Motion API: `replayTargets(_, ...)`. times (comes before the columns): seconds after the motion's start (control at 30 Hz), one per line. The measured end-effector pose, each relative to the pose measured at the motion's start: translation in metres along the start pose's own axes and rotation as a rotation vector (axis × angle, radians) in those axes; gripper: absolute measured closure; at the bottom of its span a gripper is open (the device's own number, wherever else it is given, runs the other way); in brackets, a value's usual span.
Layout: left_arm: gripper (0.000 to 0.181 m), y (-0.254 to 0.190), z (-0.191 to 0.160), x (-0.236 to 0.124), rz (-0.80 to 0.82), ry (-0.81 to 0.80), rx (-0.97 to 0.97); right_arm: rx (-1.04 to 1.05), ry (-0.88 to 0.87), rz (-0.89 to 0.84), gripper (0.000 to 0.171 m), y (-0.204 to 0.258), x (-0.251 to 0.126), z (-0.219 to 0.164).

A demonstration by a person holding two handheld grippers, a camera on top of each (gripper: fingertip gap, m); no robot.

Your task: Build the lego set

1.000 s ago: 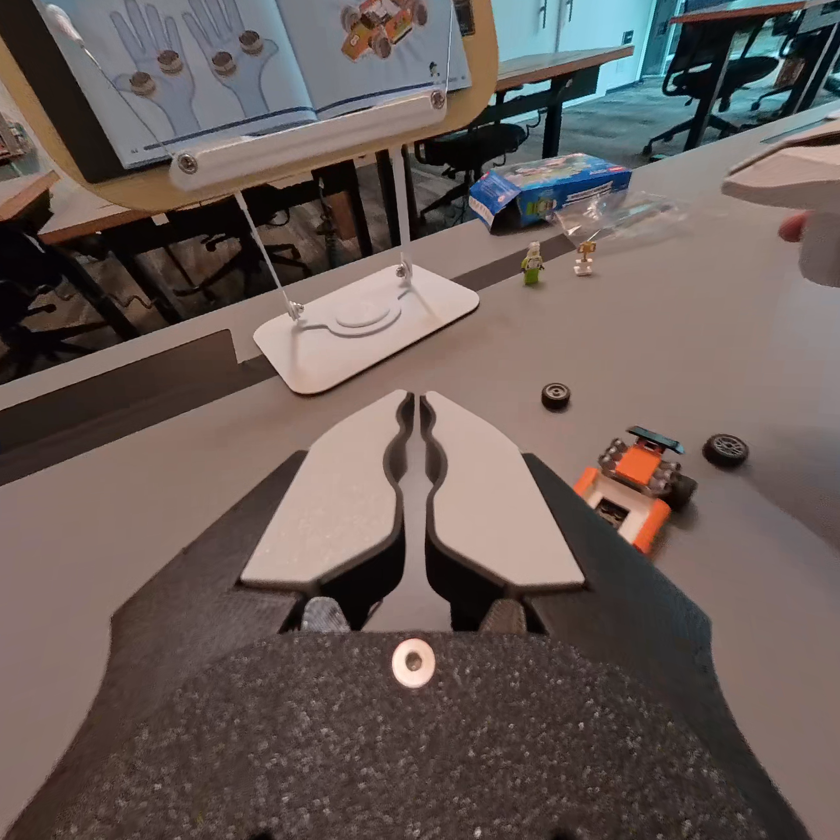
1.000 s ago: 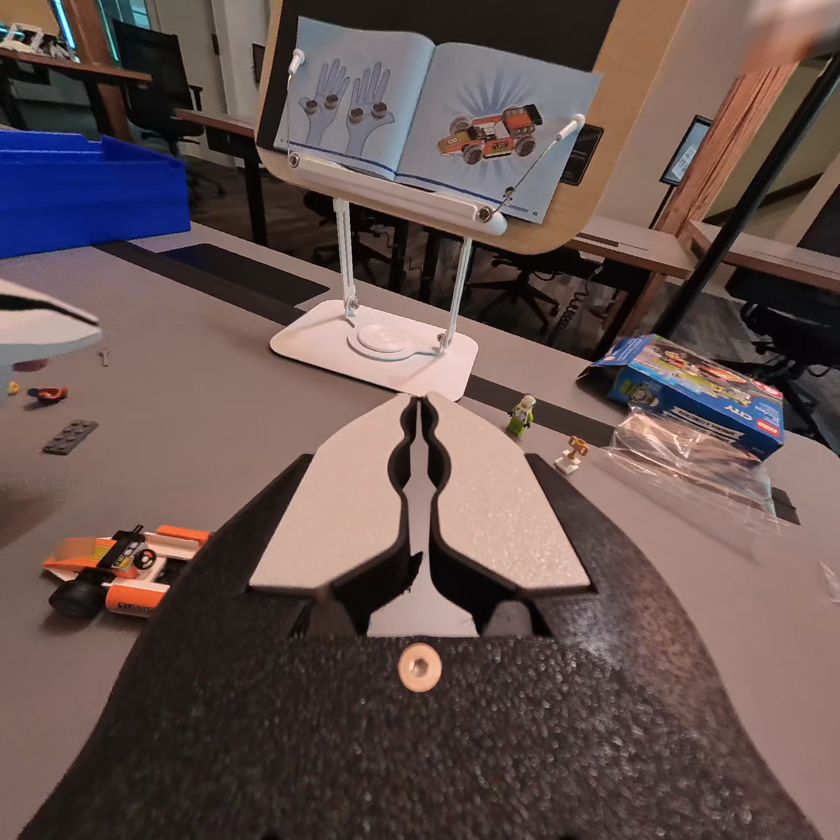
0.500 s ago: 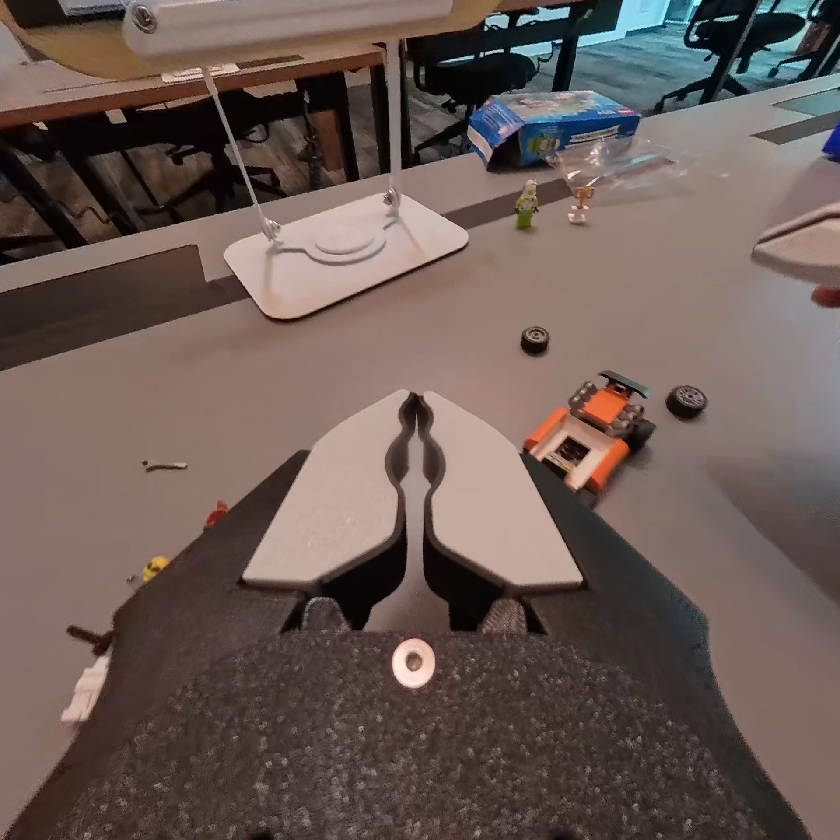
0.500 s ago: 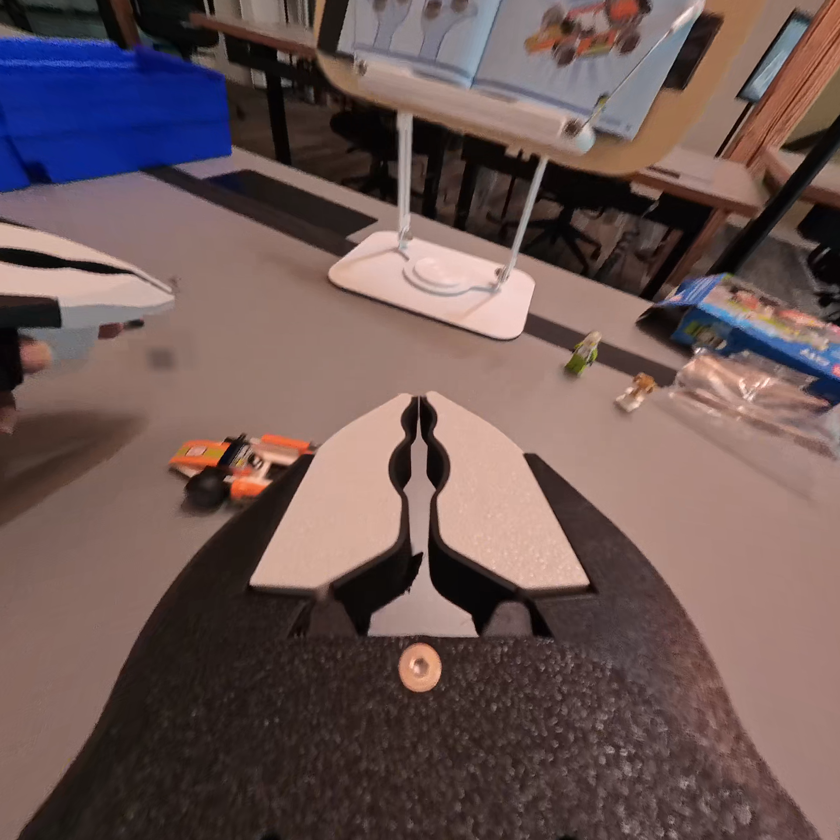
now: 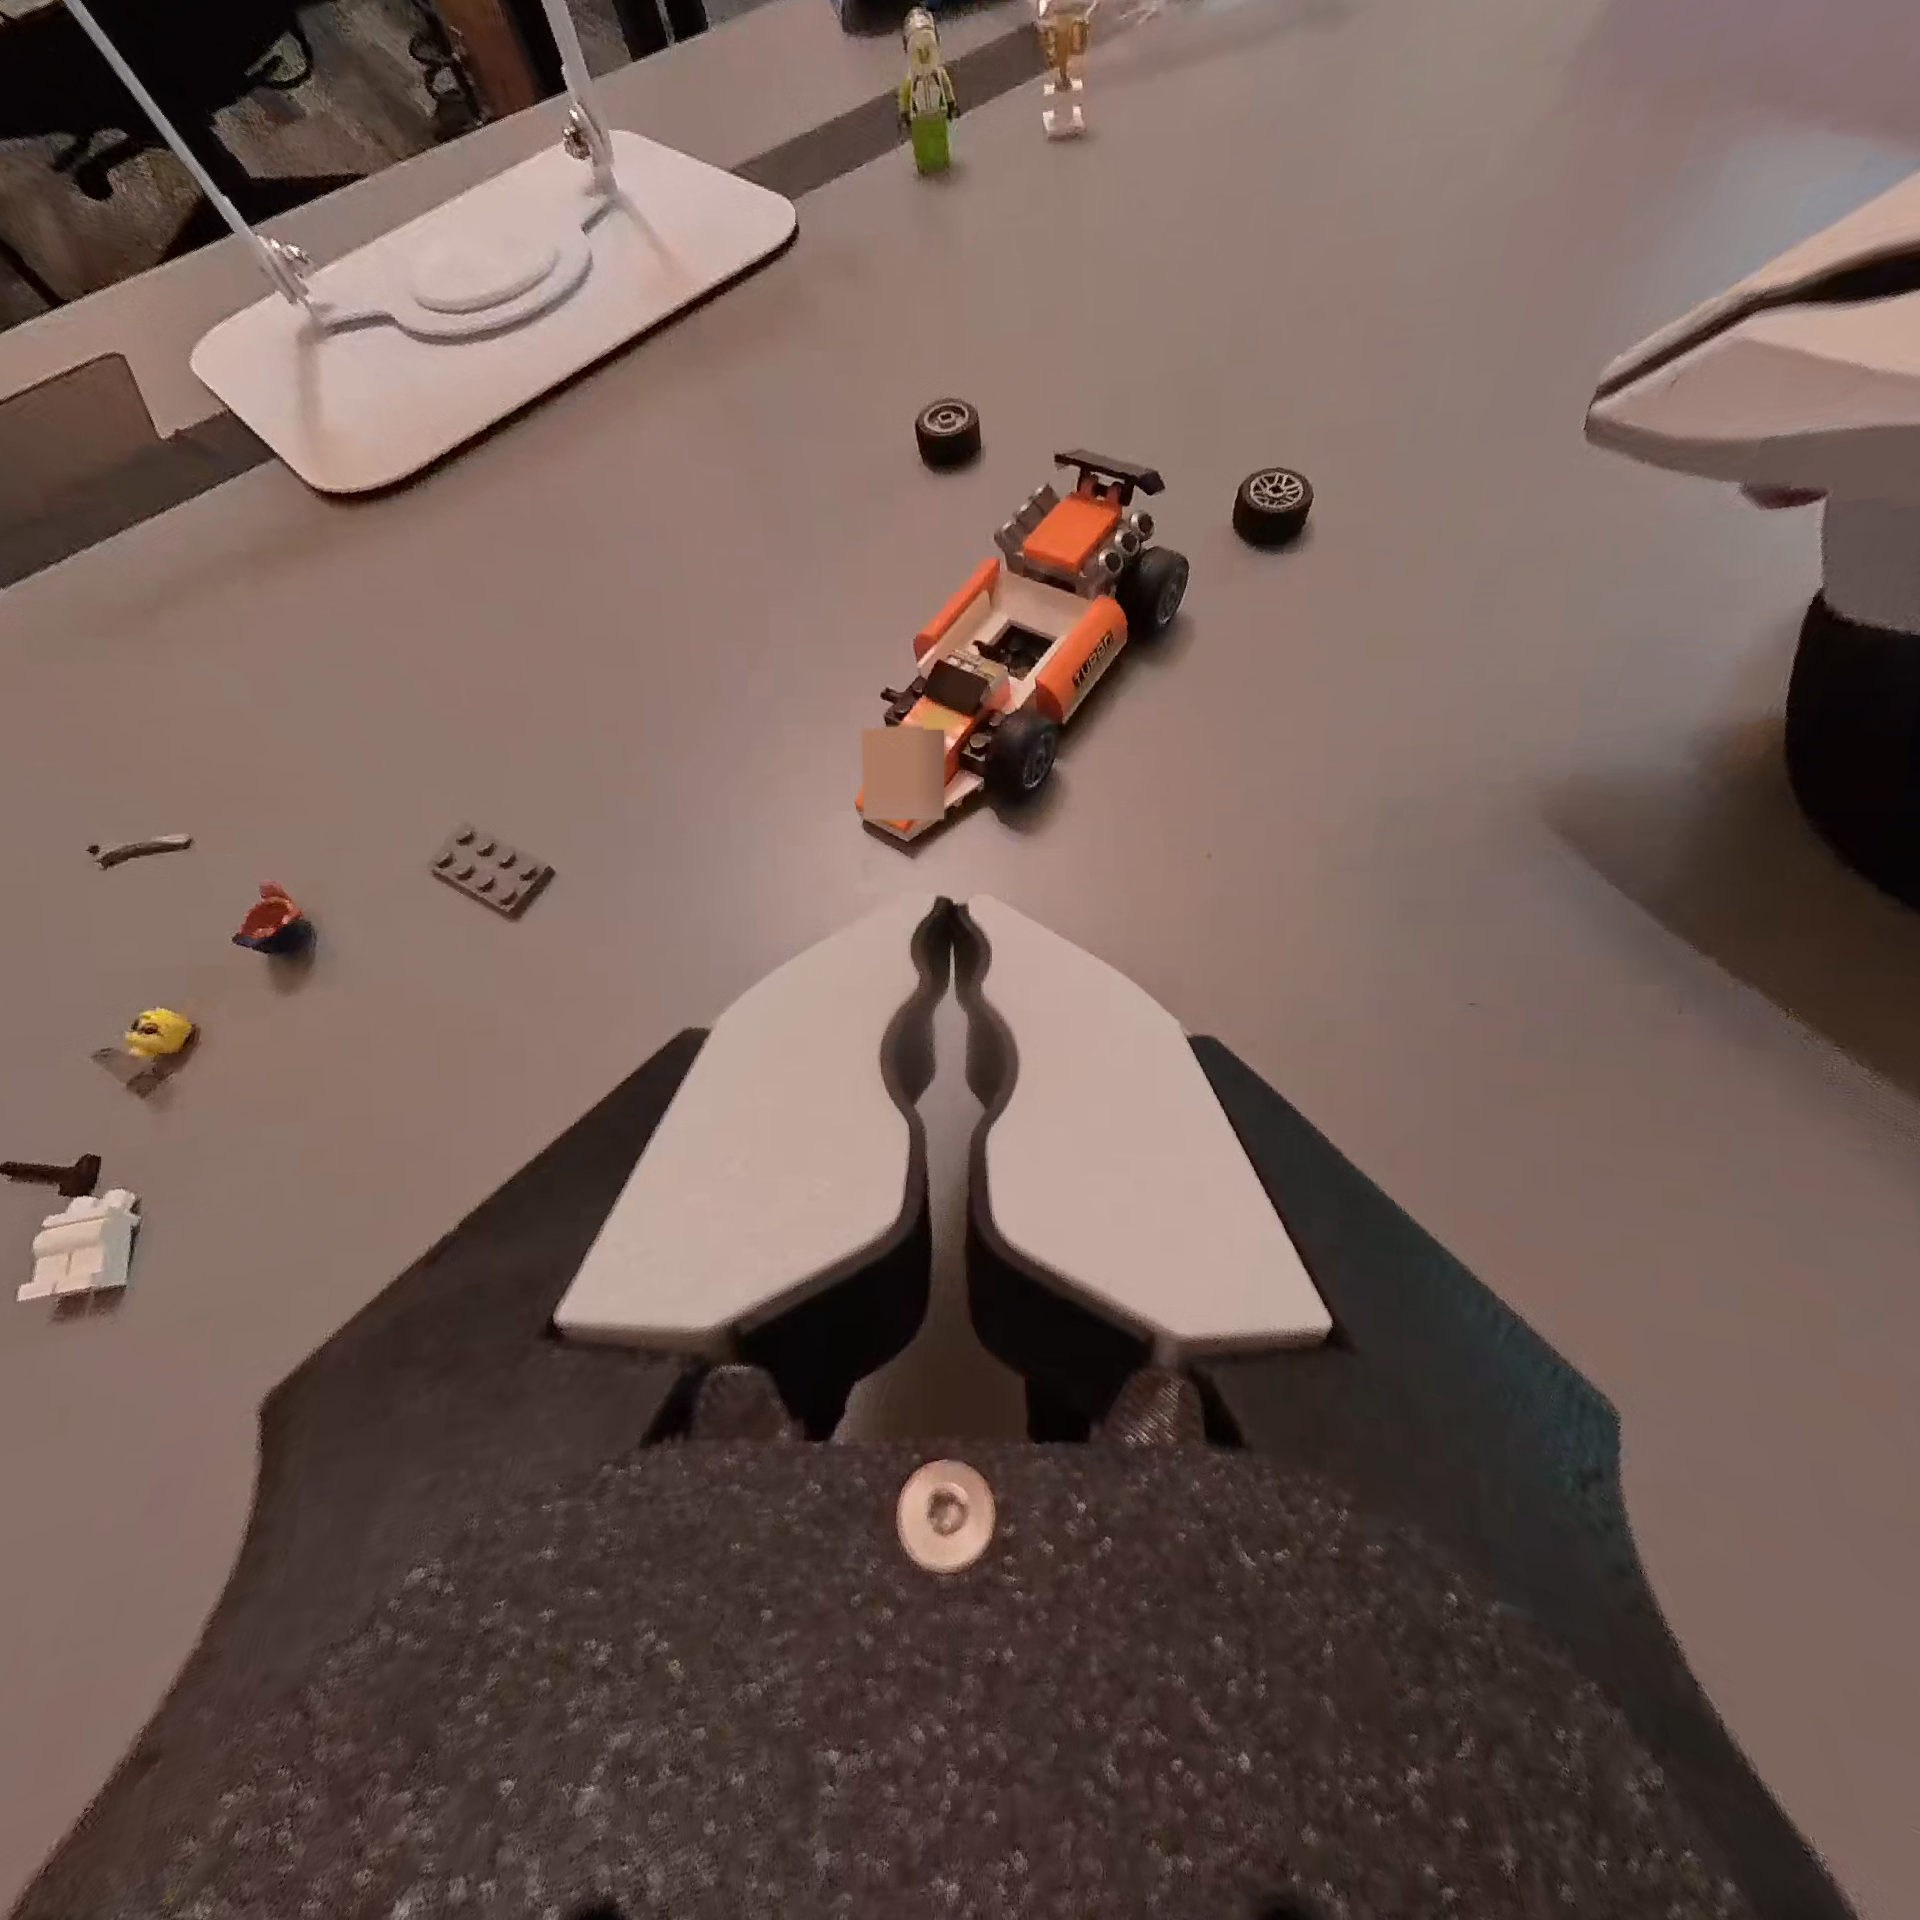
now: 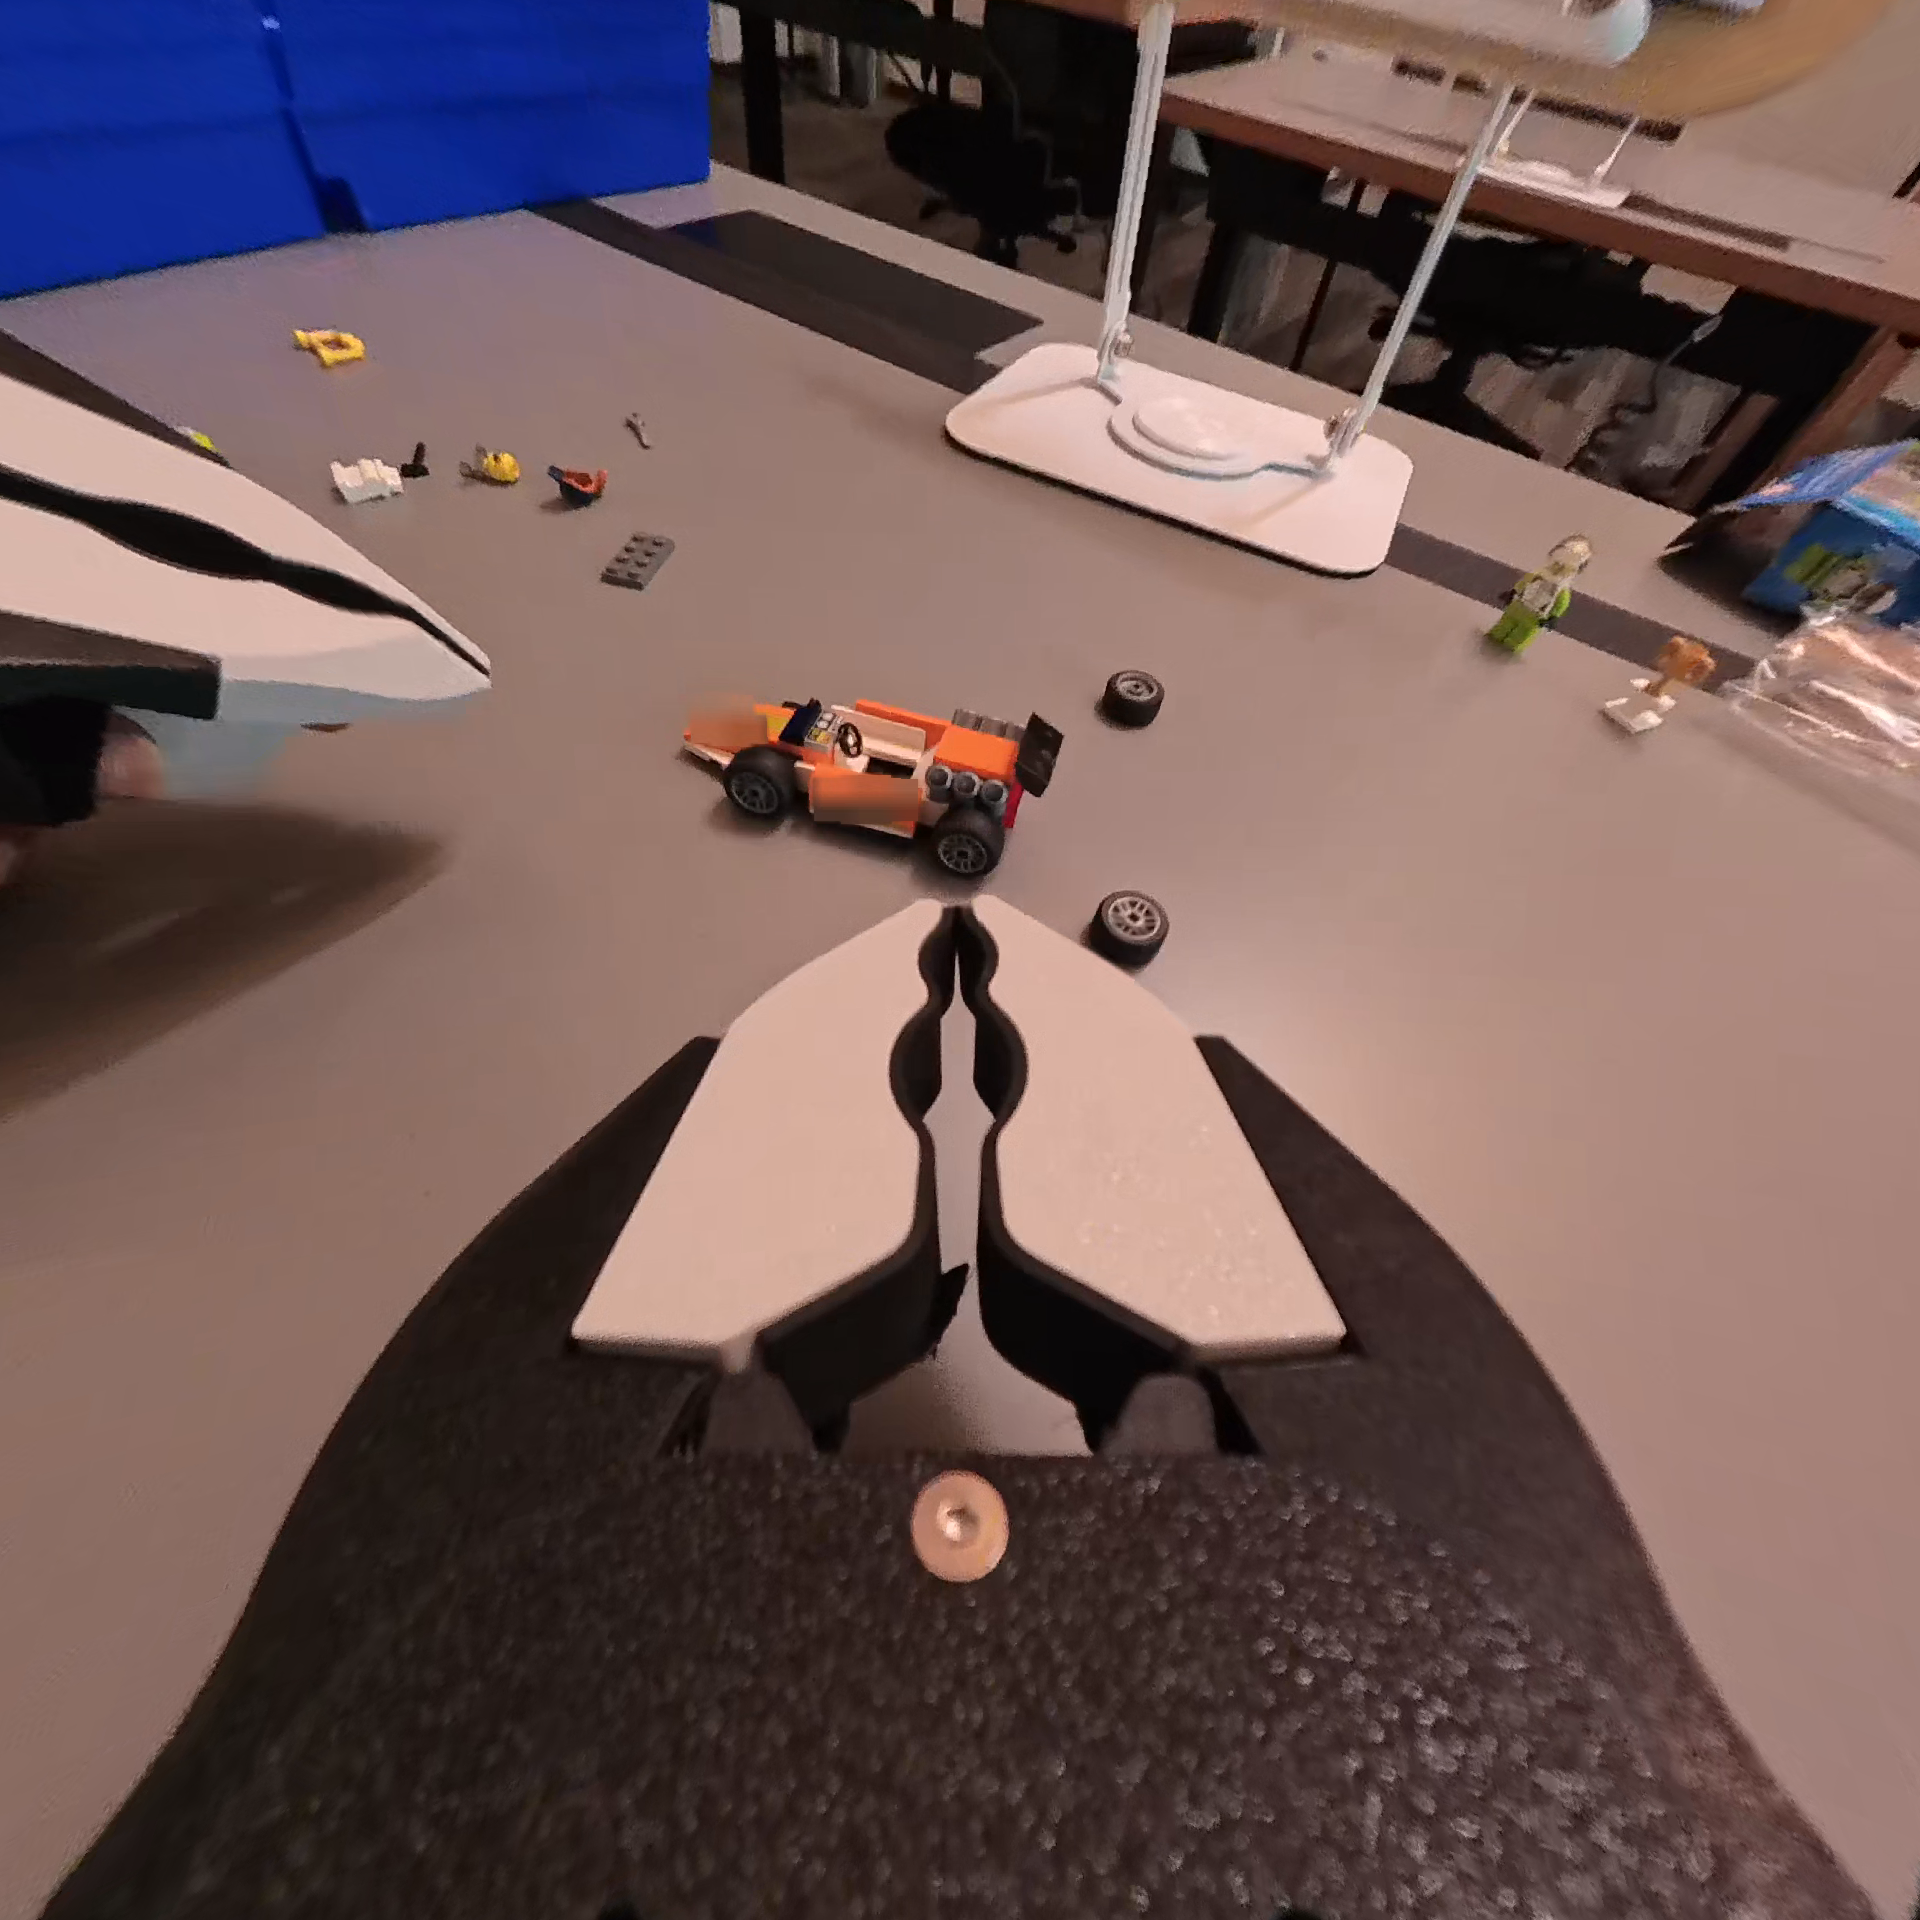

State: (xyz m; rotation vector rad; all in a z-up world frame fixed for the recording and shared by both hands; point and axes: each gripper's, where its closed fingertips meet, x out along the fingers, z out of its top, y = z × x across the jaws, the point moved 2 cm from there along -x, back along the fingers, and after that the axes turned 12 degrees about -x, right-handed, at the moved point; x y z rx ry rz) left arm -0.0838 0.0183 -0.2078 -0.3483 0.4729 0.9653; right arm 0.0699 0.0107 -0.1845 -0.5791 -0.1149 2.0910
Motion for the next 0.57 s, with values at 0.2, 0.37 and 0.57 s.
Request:
replayTargets(0.2, 0.181, 0.001, -0.009, 0.005, 0.006, 0.06, 0.015, 0.011, 0.068, 0.006, 0.171, 0.001, 0.007, -0.01)
replayTargets(0.37, 0.181, 0.001, -0.01, 0.004, 0.006, 0.056, 0.016, 0.0, 0.059, -0.007, 0.171, 0.001, 0.006, -0.009)
replayTargets(0.57, 0.181, 0.001, -0.012, 0.006, -0.002, 0.073, 0.002, 0.007, 0.057, 0.004, 0.171, 0.001, 0.006, -0.01)
